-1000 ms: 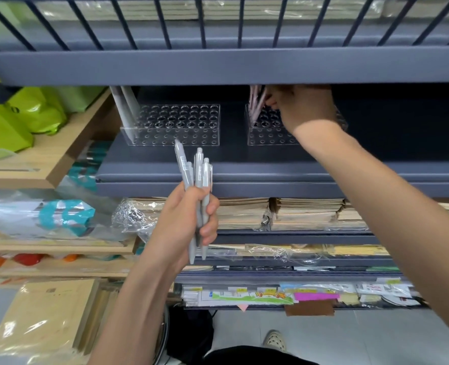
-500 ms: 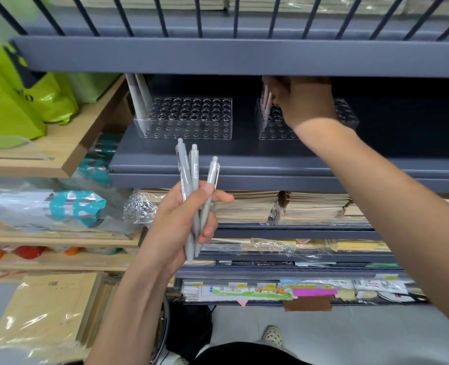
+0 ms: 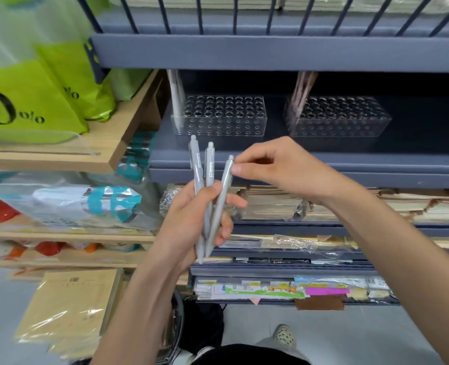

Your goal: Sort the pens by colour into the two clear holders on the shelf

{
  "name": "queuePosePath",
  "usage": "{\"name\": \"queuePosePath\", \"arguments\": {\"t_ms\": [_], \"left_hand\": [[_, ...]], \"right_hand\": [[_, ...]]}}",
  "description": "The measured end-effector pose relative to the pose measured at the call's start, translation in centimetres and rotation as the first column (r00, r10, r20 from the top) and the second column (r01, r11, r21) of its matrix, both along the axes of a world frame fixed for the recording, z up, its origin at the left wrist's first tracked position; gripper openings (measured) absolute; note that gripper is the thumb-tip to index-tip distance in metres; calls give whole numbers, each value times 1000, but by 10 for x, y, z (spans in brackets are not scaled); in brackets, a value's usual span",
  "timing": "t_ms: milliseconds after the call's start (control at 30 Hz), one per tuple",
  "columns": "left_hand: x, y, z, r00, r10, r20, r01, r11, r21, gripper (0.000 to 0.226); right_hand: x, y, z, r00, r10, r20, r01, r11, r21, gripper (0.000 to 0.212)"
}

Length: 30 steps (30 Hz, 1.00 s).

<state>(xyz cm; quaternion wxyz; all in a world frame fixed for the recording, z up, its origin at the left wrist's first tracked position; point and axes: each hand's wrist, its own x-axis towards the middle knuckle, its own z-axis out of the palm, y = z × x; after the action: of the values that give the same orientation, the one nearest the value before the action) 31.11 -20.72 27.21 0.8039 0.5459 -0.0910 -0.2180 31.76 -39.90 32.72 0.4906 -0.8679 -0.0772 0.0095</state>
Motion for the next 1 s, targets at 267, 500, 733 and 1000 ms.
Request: {"name": "queuePosePath", "arguments": {"t_ms": [267, 500, 733, 1000], "left_hand": [[0, 41, -7, 997, -67, 26, 65, 997, 49, 17], [5, 63, -13, 1000, -15, 28, 15, 1000, 7, 14], [13, 71, -14, 999, 24, -34, -23, 1000, 6, 19], [16, 83, -18, 991, 80, -112, -87, 994, -61, 14]], "right_hand": [[-7, 35, -8, 993, 47, -111, 3, 908, 418, 21], [2, 53, -5, 993, 20, -115, 46, 838, 544, 18], [14, 66, 1, 996, -1, -86, 48, 837, 545, 18], [85, 48, 30, 780, -612, 129, 401, 647, 649, 11]]}}
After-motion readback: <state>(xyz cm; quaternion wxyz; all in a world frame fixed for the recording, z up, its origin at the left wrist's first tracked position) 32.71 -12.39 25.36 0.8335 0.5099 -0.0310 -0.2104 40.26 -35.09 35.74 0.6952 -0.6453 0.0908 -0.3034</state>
